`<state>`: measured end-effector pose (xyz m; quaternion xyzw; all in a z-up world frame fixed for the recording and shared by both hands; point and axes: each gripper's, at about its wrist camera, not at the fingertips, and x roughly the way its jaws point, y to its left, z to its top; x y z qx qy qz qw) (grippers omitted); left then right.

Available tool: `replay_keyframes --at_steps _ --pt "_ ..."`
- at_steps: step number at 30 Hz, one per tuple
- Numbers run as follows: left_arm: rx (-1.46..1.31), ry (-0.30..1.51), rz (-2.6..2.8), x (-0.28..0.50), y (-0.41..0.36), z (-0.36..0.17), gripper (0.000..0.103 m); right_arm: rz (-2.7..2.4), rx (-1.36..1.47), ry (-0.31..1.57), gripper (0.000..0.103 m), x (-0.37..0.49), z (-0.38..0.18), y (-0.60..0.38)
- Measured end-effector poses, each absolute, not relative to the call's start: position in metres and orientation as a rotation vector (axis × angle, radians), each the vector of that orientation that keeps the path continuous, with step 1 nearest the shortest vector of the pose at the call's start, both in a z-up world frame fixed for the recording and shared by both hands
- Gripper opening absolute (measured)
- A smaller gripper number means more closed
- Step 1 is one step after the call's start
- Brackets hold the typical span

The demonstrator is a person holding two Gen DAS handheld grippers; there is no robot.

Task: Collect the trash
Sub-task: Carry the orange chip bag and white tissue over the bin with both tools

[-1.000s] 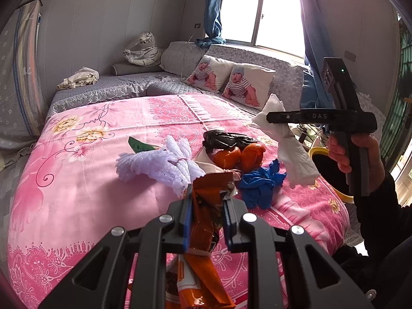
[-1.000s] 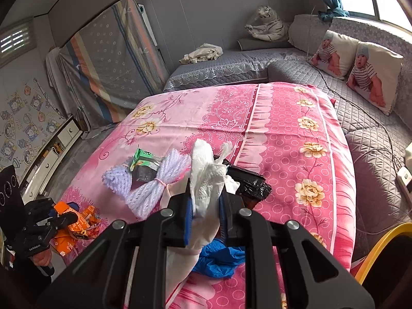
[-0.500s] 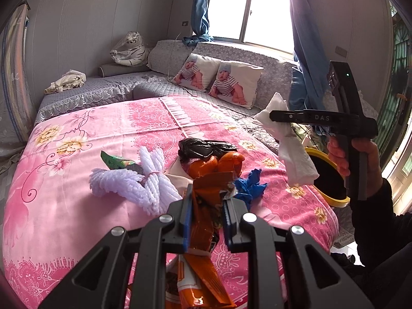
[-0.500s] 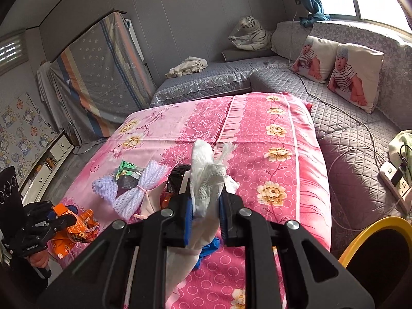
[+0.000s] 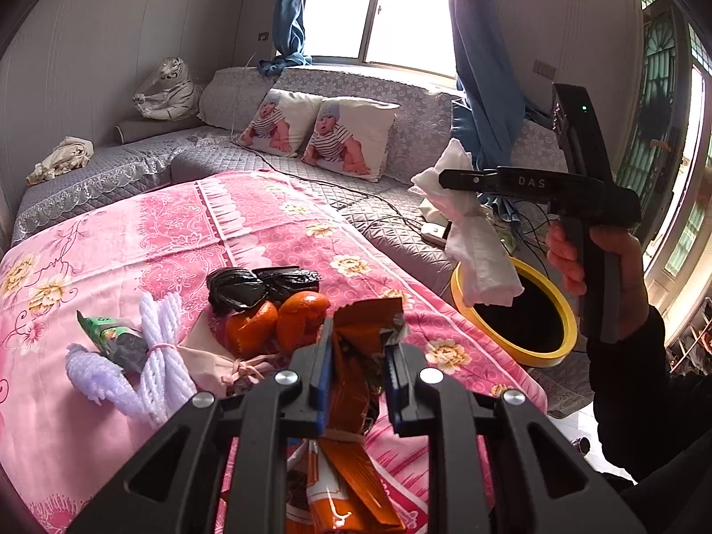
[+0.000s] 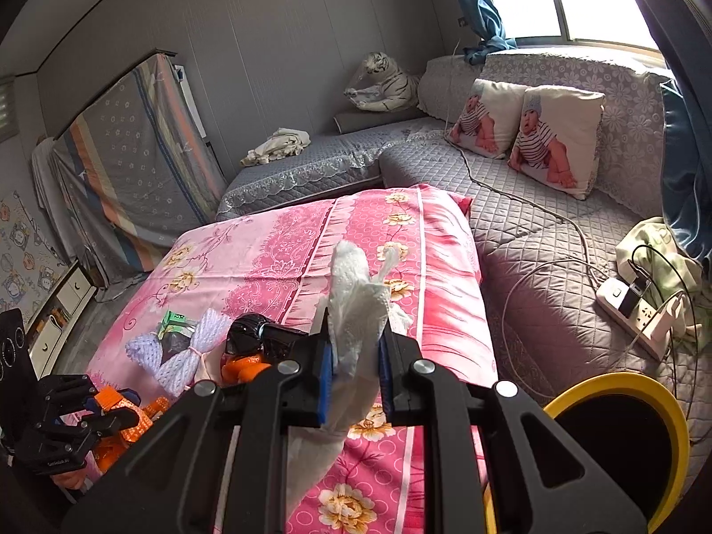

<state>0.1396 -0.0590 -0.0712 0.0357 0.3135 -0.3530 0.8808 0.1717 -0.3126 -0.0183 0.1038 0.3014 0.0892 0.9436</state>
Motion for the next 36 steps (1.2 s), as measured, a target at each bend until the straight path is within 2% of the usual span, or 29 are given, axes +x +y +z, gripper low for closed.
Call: replay_keyframes --at_steps 36 --pt "0.152 0.713 -1.105 0.156 -0.287 -0.082 0.018 -0.391 0.306 0.464 0.016 0.061 -0.03 -0.503"
